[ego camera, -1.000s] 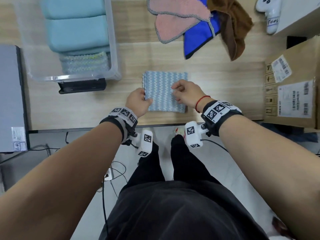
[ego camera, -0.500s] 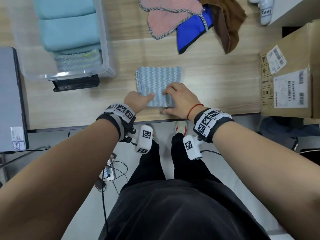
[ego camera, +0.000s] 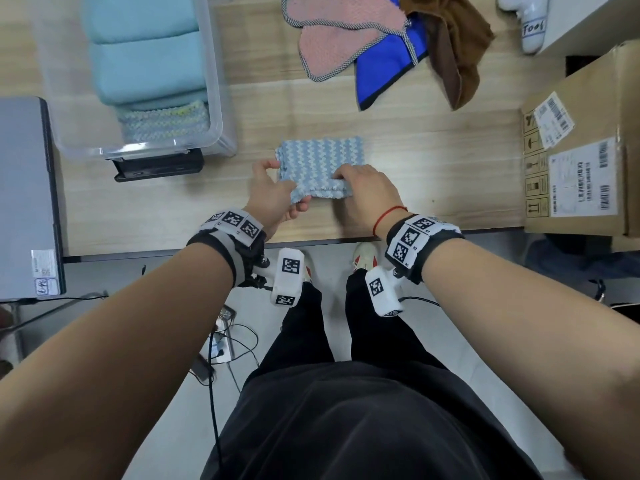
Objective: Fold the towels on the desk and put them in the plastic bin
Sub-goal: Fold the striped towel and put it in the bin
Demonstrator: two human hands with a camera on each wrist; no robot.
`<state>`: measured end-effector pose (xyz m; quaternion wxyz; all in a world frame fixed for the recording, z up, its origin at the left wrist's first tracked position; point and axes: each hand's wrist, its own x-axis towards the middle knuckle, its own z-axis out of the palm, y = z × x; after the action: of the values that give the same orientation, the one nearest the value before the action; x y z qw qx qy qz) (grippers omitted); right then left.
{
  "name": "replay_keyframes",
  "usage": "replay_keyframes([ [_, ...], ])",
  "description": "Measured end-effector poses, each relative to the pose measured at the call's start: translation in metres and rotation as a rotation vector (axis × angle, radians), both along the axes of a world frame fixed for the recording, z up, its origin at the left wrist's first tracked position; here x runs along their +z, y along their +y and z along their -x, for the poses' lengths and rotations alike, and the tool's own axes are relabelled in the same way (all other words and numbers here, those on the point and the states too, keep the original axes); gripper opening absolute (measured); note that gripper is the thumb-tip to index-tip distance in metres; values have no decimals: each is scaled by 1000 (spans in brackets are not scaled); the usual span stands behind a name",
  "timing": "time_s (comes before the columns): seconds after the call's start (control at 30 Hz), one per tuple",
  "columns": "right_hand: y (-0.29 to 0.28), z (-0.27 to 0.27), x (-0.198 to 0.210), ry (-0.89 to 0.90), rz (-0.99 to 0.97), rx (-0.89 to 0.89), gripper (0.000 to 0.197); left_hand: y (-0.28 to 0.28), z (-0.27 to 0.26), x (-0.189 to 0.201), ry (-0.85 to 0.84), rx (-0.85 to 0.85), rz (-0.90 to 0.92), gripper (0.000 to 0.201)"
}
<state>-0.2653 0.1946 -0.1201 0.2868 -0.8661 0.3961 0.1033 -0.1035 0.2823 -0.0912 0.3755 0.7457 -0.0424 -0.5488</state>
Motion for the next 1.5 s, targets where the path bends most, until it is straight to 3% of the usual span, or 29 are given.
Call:
replay_keyframes([
  [0.07, -8, 2, 2, -13, -74, -50, 46, 2, -1, 3, -132, -150, 51, 38],
  [0.2, -22, 2, 3, 13, -133, -40, 43, 3, -6, 6, -552, -654, 105, 30],
  [0.23, -25, 0, 4, 24, -137, -37, 43, 3, -9, 5, -665, -743, 120, 36],
  [0.37, -31, -5, 4, 49, -165, -46, 45, -4, -22, 1, -1097, -1009, 206, 97],
  [0.43, -33, -7, 4, 58, -173, -43, 45, -9, -25, 2, -1073, -1195, 190, 98],
  [0.5, -37, -8, 4, 62, -191, -47, 43, -12, -26, -6, -954, -1302, 130, 81],
  [0.6, -42, -9, 4, 66, -233, -76, 44, -9, -29, -19, -840, -1217, 25, 53],
  [0.7, -47, -10, 4, 41, -287, -139, 43, -9, -33, -21, -793, -1061, 37, 24],
  [0.73, -49, -10, 4, 24, -311, -175, 42, -11, -33, -20, -786, -1038, 35, 26],
  [0.83, -55, -9, 0, -6, -358, -242, 44, -16, -35, -21, -725, -976, -15, 58],
  [0.93, -61, -11, -4, -10, -352, -257, 44, -16, -41, -28, -647, -819, -30, 68],
  [1.07, -68, -16, -5, 6, -324, -352, 34, -24, -42, -26, -598, -685, -87, 59],
  [1.27, -74, -32, -8, 63, -282, -379, 45, -28, -48, -39, -523, -535, -70, 58],
  [1.5, -70, -41, -14, 95, -184, -500, 44, -37, -45, -37, -677, -571, -129, 60],
])
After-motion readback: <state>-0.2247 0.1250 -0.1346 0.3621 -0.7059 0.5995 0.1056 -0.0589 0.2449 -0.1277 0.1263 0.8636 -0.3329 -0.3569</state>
